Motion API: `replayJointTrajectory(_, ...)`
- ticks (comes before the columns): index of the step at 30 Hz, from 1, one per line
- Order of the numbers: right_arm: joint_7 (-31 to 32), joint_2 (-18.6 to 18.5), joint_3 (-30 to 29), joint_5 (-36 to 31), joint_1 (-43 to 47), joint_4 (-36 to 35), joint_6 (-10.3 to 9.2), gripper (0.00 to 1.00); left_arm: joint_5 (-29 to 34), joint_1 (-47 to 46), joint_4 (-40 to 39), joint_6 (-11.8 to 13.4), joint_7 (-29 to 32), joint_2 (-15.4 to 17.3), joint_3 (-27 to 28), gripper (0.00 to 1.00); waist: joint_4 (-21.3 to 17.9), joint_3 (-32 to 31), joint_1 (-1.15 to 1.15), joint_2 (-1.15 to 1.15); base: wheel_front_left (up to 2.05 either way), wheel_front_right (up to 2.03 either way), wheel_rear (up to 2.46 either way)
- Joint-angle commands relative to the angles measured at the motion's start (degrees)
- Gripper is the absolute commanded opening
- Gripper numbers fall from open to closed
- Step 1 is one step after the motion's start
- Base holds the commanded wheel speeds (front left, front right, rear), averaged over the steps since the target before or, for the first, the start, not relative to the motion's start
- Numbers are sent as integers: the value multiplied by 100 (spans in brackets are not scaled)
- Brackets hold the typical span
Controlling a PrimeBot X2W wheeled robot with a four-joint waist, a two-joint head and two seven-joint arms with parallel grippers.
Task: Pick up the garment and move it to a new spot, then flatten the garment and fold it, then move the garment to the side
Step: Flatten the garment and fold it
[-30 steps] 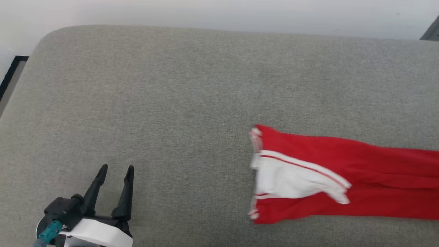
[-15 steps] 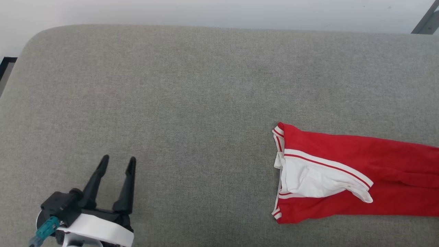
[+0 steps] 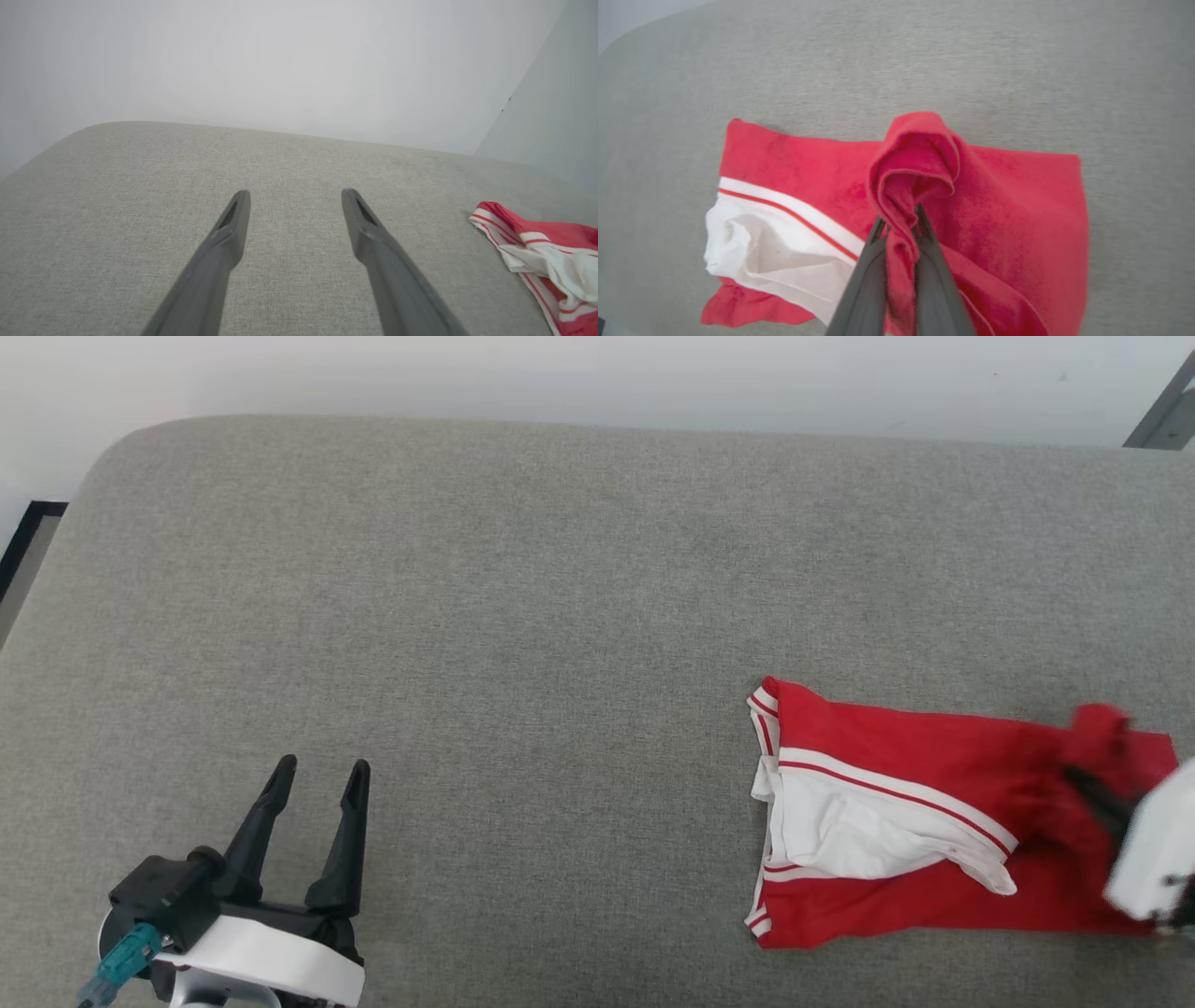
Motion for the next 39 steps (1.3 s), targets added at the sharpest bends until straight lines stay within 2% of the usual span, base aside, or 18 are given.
replayJointTrajectory(1,34,96,305,81,48,-171,-1,0,38,-52,38,4,-28,-2,3,100,17,-16,0,0,0,0,0)
replayJointTrajectory(2,34,96,305,81,48,-171,-1,0,38,-52,38,4,-28,-2,3,100,17,-16,0,0,0,0,0)
replayJointTrajectory(9,58,387,1413,132,-53,-456,-2,0,28,-141,160,4,-28,-60,-59,100,95,-21,0,0,0,0,0)
replayJointTrajectory(17,-325,532,2384,21,-559,26,-1,0,-53,-226,186,4,-28,-76,-165,100,154,46,0,0,0,0,0)
replayJointTrajectory(22,-659,660,2626,50,-846,597,-1,0,-62,-267,205,4,-28,-102,-165,100,191,79,0,0,0,0,0)
replayJointTrajectory(30,-1165,631,2698,144,-1069,1517,-1,0,-94,-290,257,4,-28,-100,-156,100,205,91,0,0,0,0,0)
replayJointTrajectory(31,-1249,632,2715,154,-1087,1578,-1,18,-93,-278,256,4,-28,-100,-145,100,192,85,0,0,0,0,0)
replayJointTrajectory(32,-1310,630,2755,166,-1108,1638,-1,30,-91,-263,259,4,-28,-97,-130,100,175,75,0,0,0,0,0)
replayJointTrajectory(33,-1357,631,2802,195,-1133,1679,-1,58,-89,-247,265,4,-28,-95,-113,100,156,59,0,0,0,0,0)
replayJointTrajectory(34,-1395,641,2833,246,-1156,1707,-1,100,-89,-225,271,4,-28,-95,-101,100,135,40,0,0,0,0,0)
replayJointTrajectory(39,-1504,526,2825,556,-1265,1635,-2,100,-139,-138,314,4,-28,-64,-23,100,10,-68,0,0,0,0,0)
